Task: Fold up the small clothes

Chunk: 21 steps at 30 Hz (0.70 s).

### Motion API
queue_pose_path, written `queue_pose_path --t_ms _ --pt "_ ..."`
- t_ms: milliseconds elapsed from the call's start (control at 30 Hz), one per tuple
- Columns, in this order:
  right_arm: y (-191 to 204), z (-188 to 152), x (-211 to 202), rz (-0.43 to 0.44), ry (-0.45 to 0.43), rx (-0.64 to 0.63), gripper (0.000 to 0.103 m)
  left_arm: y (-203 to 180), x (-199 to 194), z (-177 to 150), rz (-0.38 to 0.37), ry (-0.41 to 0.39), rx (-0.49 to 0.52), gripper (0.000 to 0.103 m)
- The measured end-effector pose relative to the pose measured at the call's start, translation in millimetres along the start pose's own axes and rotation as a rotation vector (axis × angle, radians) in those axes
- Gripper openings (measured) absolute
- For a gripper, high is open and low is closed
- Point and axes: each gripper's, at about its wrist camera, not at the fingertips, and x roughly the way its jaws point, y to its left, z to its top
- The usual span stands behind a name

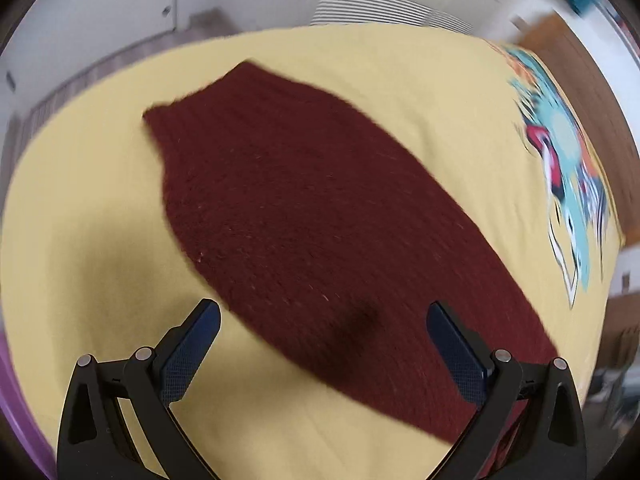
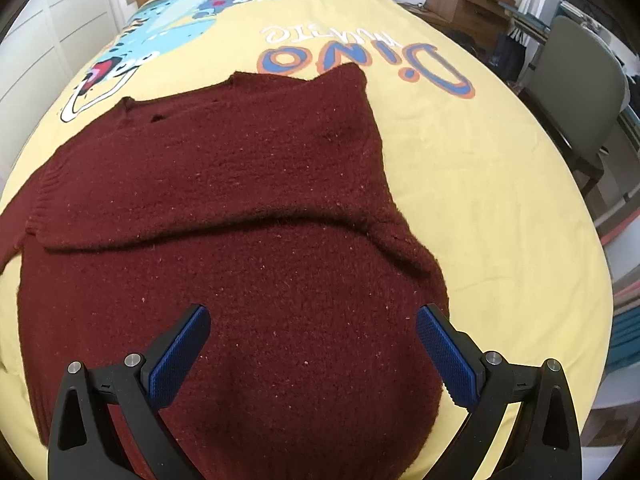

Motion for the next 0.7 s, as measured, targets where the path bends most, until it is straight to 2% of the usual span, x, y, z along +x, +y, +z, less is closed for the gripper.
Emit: queue_pose_path --t_ms 167,267,300,333,367,400,433,467,500,567,633,700 --pt "2 2 4 -0.018 0.004 -0.010 0.102 8 14 17 0.028 0.030 -0.018 0.100" --pt "-1 3 6 -0.018 0.010 -0.003 0.102 6 24 21 0.069 0.050 0.000 0.092" --pt "-1 3 6 -0.018 0.011 -0.002 0.102 0 28 21 0.080 0.051 0.010 0.084" --pt "-2 3 7 -0.020 0.011 -0.004 0.102 -3 28 20 0.086 0.047 0.019 0.069" --pt "-2 3 7 -0.023 0.012 -0.008 0.102 -5 28 20 0.085 0.041 0.032 0.061" --pt "-3 3 8 -0.025 0.013 -0.010 0.102 -7 26 20 0.084 0.036 0.047 0.044" --pt "-3 4 9 -0.026 0.013 -0.010 0.103 -11 24 21 0.072 0.036 0.071 0.022" --pt "-4 5 9 -0.026 0.013 -0.008 0.102 -15 24 20 0.050 0.044 0.090 0.013" --pt "-4 6 9 -0.025 0.011 -0.006 0.102 -22 25 21 0.034 0.056 0.107 0.013" --pt "-6 9 9 -0.021 0.004 0.000 0.102 -31 17 21 0.048 0.036 0.155 0.012" --pt "-7 13 6 -0.018 -0.008 0.002 0.102 -39 5 18 0.026 0.008 0.181 0.012" --pt "-8 18 5 -0.018 -0.020 -0.005 0.102 -50 -7 13 -0.006 0.011 0.217 0.012"
